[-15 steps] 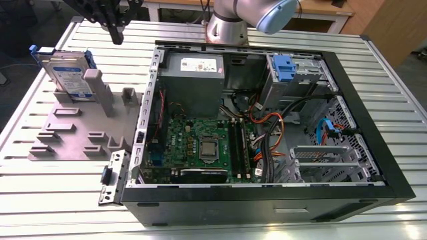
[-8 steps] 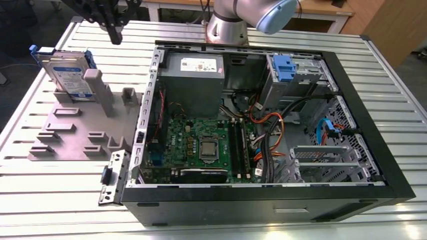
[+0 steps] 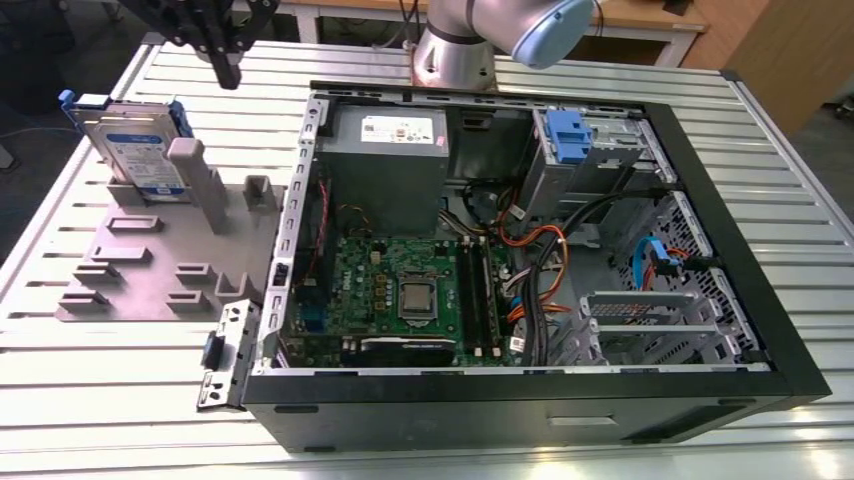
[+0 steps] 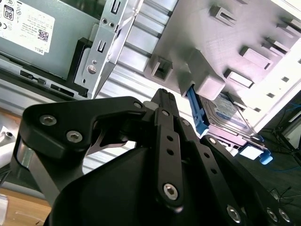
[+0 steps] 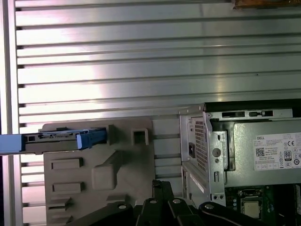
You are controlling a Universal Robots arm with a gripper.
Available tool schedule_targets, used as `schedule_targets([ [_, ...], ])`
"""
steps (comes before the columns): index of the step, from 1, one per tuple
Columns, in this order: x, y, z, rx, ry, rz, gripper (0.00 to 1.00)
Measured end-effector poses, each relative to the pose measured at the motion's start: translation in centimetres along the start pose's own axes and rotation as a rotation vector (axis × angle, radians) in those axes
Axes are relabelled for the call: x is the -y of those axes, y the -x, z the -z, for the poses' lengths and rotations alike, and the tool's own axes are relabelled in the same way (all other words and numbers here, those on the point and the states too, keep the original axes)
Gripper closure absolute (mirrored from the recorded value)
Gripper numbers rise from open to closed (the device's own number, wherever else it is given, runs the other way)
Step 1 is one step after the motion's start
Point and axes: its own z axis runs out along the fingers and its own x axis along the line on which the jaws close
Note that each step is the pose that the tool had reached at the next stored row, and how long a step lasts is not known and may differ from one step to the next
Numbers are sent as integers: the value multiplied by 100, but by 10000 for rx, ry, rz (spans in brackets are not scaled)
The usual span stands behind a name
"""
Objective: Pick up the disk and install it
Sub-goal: 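Reach for the disk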
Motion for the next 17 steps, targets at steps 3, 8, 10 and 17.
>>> schedule_targets([
  [3, 1, -16, 0, 0, 0, 0, 89],
  [8, 3, -43, -2, -1, -1, 0, 89],
  [10, 4, -55, -2, 0, -1, 0, 89],
  [17, 7, -88, -5, -1, 0, 0, 89],
])
